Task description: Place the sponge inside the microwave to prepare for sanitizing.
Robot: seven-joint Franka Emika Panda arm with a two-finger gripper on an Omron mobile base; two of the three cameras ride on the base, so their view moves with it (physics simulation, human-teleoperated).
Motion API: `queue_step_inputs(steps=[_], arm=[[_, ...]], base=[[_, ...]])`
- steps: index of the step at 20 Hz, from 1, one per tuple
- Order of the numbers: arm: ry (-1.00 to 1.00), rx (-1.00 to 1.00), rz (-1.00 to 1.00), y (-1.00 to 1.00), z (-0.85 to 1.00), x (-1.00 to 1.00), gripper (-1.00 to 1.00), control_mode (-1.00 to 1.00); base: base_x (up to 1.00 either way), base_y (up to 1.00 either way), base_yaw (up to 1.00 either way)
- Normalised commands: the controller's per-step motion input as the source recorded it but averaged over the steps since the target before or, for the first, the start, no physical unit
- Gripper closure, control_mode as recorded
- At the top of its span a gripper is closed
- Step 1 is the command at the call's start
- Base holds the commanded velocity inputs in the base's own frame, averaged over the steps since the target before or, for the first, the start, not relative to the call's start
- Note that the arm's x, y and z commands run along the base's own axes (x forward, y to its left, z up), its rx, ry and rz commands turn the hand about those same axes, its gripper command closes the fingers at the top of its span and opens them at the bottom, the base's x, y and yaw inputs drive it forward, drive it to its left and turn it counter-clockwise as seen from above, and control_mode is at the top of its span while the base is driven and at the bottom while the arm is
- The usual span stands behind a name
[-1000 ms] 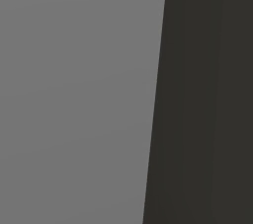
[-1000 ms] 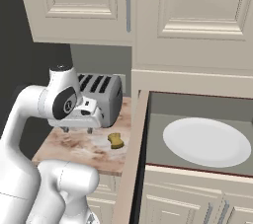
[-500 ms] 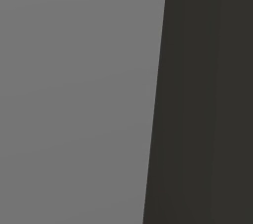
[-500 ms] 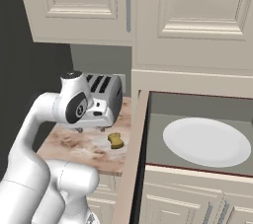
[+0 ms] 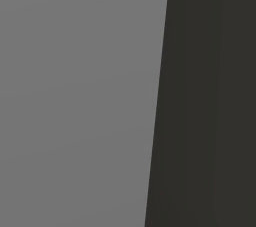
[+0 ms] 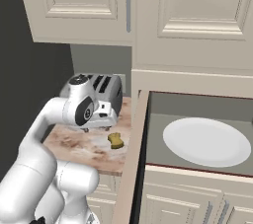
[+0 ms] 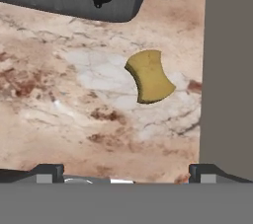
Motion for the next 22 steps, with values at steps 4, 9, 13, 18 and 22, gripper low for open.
queue_step_inputs(steps=[4,9,13,18,22], arm=[[0.00,0.00,0.06,0.00,-0.26,0.46,-1.00,-1.00],[0.00,0.00,0.02,-0.04,-0.19,0.35,-1.00,-1.00],[0.04,0.00,0.00,-0.13,-0.24,0.33,-1.00,-1.00],[0.08,0.00,0.00,-0.07,-0.34,0.27,-1.00,-1.00],[0.08,0.00,0.00,-0.17,-0.34,0.35,-1.00,-1.00]], base=[[0.00,0.00,0.00],[0.00,0.00,0.00],[0.00,0.00,0.00],[0.00,0.00,0.00],[0.00,0.00,0.00]])
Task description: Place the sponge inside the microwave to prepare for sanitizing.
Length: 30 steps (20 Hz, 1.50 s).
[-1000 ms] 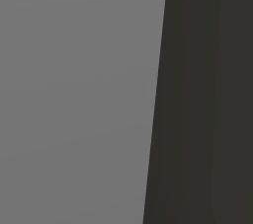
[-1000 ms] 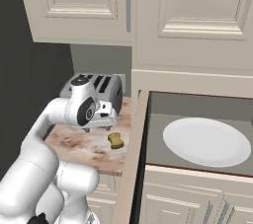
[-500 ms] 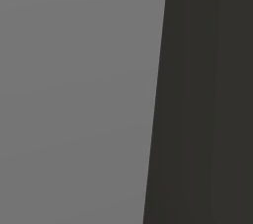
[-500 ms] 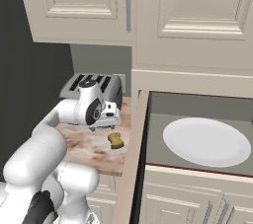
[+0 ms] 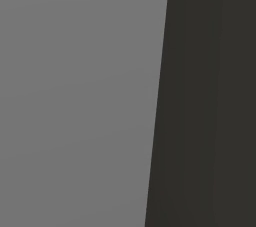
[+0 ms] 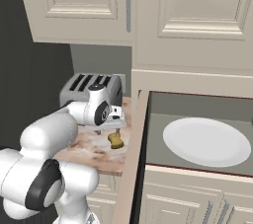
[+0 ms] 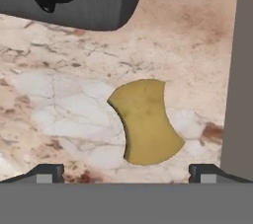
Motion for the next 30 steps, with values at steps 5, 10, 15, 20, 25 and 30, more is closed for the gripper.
queue_step_inputs(steps=[5,10,15,20,25,30], arm=[[0.10,0.00,0.00,-0.12,-0.17,0.30,-1.00,-1.00],[0.00,0.00,0.00,-0.04,-0.17,0.25,-1.00,-1.00],[0.00,0.00,0.00,0.00,-0.23,0.00,-1.00,-1.00],[0.00,0.00,0.01,0.00,-0.22,-0.07,-1.00,-1.00],[0.00,0.00,0.01,0.00,-0.19,-0.01,-1.00,-1.00],[0.00,0.00,0.01,0.00,-0.18,-0.01,-1.00,-1.00]], base=[[0.00,0.00,0.00],[0.00,0.00,0.00],[0.00,0.00,0.00],[0.00,0.00,0.00],[0.00,0.00,0.00],[0.00,0.00,0.00]])
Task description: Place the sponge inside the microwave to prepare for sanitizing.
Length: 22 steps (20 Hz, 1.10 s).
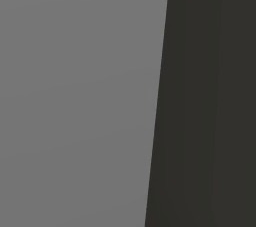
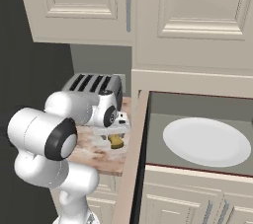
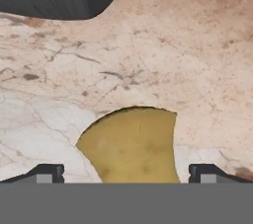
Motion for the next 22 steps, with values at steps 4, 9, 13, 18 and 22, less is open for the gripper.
queue_step_inputs(steps=[4,9,13,18,22], arm=[[0.00,0.00,0.01,-0.01,-0.19,0.00,-1.00,-1.00],[0.00,0.02,0.03,-0.08,-0.19,0.00,-1.00,-1.00],[0.00,0.03,0.04,-0.02,-0.13,0.00,-1.00,-1.00],[0.00,0.01,0.01,0.00,-0.05,0.00,1.00,-1.00],[0.00,0.00,0.00,0.02,0.00,0.00,1.00,-1.00]], base=[[0.00,0.00,0.00],[0.00,0.00,0.00],[0.00,0.00,0.00],[0.00,0.00,0.00],[0.00,0.00,0.00]])
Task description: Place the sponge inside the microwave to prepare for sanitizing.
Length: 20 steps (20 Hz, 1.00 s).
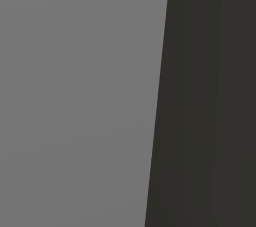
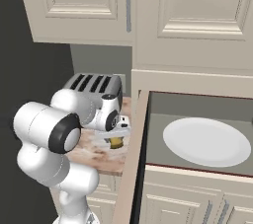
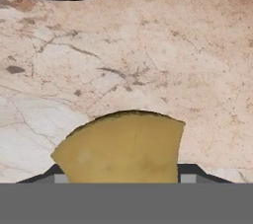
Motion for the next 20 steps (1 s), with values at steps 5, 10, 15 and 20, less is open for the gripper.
queue_step_inputs(steps=[5,10,15,20], arm=[[0.00,0.00,-0.01,0.18,0.18,-0.05,1.00,-1.00],[0.04,0.07,-0.10,0.04,0.70,-0.48,1.00,-1.00],[0.11,0.01,-0.19,0.23,0.62,-0.53,1.00,-1.00],[0.10,0.02,-0.31,0.15,0.45,-0.51,1.00,-1.00]], base=[[0.00,0.00,0.00],[0.00,0.00,0.00],[0.00,0.00,0.00],[0.00,0.00,0.00]])
